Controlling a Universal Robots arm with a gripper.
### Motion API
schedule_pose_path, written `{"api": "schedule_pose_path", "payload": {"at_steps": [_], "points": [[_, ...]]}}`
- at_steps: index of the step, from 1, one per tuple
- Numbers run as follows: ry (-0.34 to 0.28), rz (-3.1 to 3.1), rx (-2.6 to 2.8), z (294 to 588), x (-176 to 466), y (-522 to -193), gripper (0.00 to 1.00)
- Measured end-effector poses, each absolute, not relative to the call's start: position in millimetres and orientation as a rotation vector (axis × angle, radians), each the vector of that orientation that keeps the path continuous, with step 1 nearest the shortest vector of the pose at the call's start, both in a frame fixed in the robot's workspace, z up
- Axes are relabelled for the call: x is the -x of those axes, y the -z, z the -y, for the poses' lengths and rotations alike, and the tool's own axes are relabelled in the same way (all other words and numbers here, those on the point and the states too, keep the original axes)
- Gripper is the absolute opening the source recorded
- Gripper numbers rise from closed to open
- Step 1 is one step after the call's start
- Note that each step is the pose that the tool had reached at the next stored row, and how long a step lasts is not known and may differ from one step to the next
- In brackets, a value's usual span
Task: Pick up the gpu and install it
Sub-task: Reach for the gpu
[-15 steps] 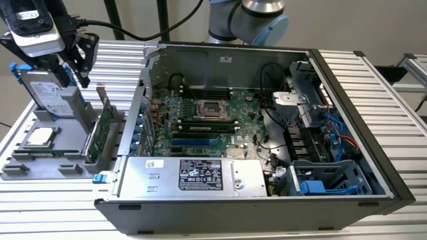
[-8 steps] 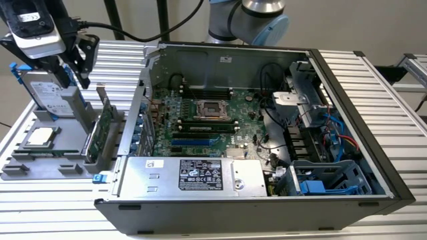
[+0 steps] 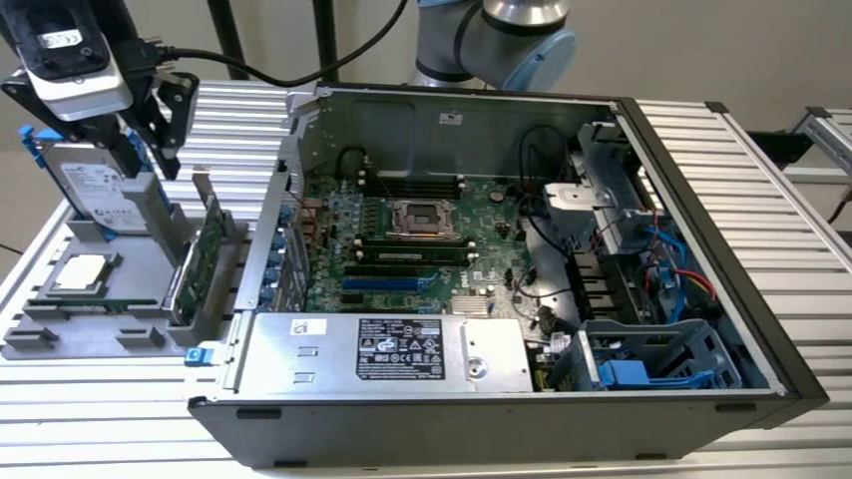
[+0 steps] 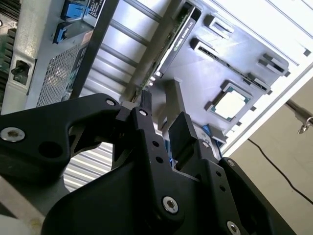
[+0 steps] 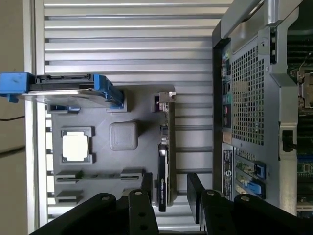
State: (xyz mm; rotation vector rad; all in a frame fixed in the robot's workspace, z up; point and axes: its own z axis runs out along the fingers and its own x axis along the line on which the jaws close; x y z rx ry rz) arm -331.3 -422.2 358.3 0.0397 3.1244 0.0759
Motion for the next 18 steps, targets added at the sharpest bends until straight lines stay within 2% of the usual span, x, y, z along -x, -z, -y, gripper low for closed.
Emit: {"api": "schedule_pose_path", "payload": {"at_steps": [18], "points": [[-0.075, -3.128, -0.040, 422.2, 331.3, -353.2, 1.00]]}}
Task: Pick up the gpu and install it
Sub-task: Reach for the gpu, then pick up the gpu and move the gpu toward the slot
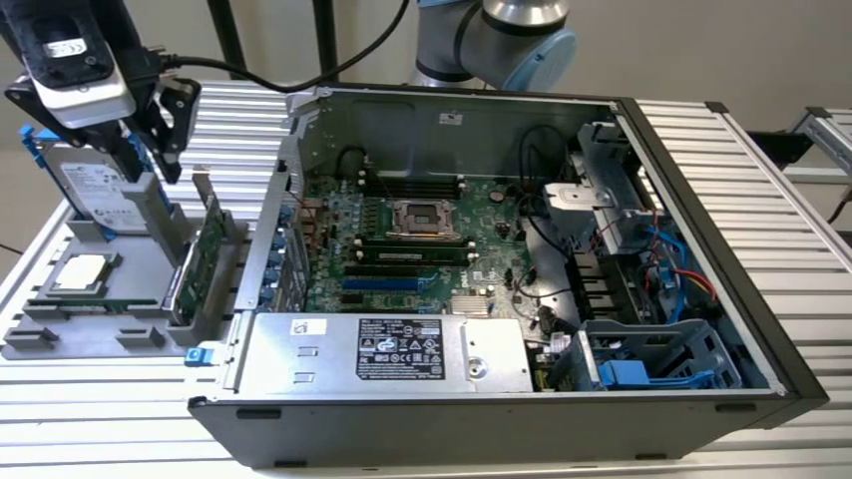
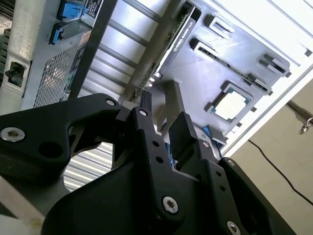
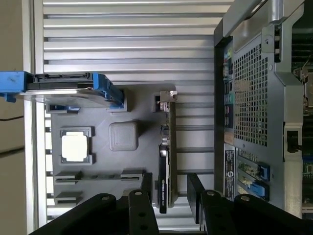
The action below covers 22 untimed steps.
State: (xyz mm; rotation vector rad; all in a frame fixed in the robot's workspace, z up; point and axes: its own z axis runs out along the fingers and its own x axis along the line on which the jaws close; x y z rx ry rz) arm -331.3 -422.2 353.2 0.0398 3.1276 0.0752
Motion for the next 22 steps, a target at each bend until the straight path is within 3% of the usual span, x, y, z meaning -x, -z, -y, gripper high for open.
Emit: {"api": "schedule_pose_path", "payload": {"at_steps": [22], "points": [[-0.074, -3.129, -0.040, 423.5, 331.2, -347.4, 1.00]]}}
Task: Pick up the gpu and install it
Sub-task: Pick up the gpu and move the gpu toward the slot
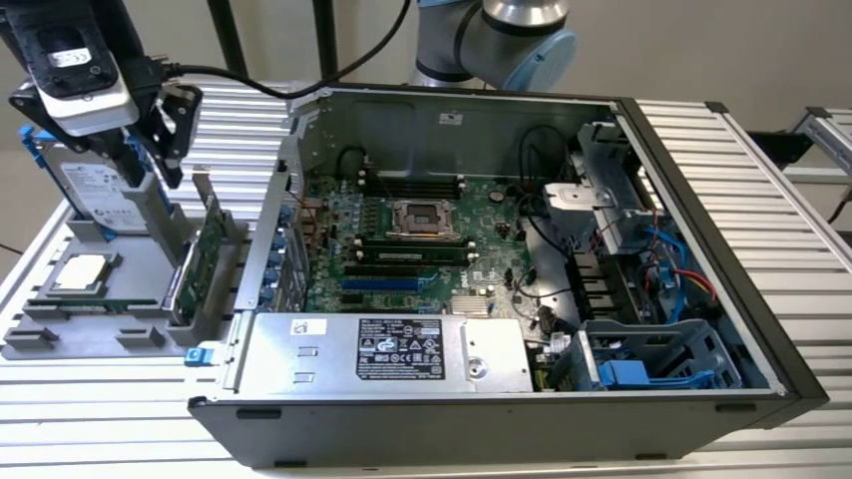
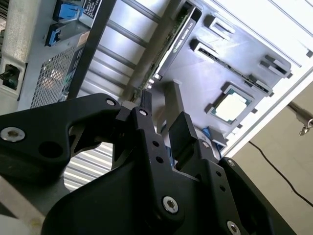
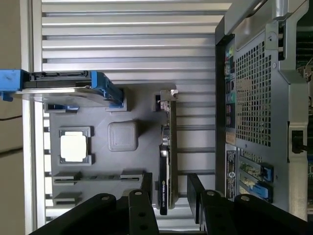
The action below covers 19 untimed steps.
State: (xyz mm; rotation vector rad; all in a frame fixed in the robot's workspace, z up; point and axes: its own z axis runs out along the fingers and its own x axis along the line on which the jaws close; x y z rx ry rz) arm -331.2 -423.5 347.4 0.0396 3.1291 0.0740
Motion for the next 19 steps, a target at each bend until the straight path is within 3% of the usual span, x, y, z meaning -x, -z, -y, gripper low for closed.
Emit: {"api": "schedule_pose_path", "payload": {"at_steps": [19], "points": [[-0.074, -3.132, -0.040, 435.3, 331.3, -335.5, 1.00]]}}
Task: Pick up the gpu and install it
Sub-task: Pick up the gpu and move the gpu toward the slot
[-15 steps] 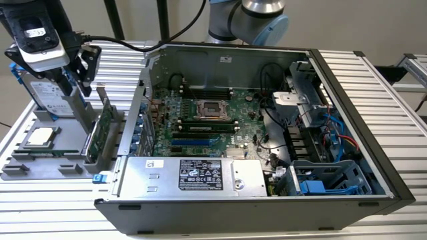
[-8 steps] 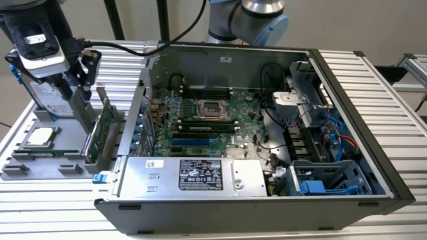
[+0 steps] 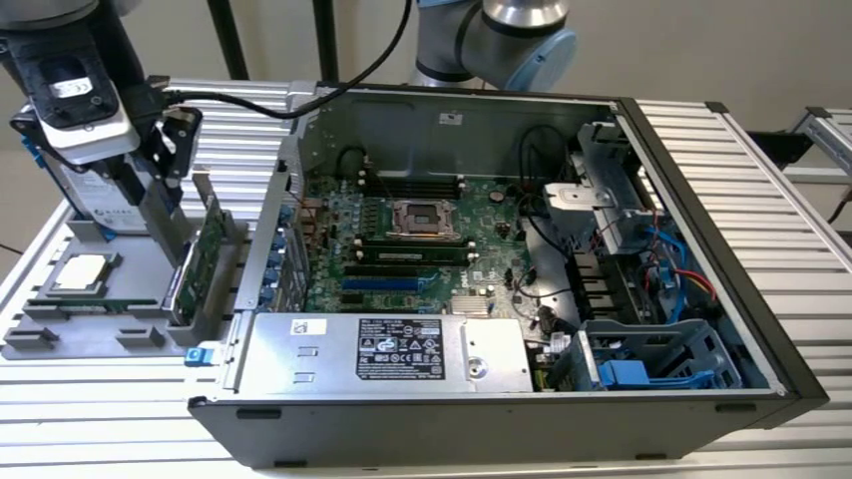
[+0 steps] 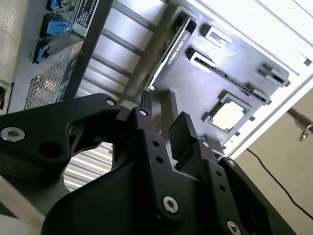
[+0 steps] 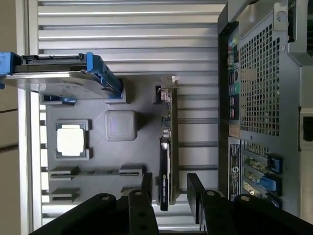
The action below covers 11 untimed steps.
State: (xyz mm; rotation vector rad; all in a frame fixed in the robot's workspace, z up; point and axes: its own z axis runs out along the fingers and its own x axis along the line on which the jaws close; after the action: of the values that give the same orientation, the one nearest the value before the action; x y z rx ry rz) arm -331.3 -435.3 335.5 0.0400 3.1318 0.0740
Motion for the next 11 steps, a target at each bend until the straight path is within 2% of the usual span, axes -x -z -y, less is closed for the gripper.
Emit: {"api": "schedule_pose_path", "payload": {"at_steps": [11], "points": [[-0.074, -3.137, -0.040, 438.9, 331.3, -330.2, 1.00]]}}
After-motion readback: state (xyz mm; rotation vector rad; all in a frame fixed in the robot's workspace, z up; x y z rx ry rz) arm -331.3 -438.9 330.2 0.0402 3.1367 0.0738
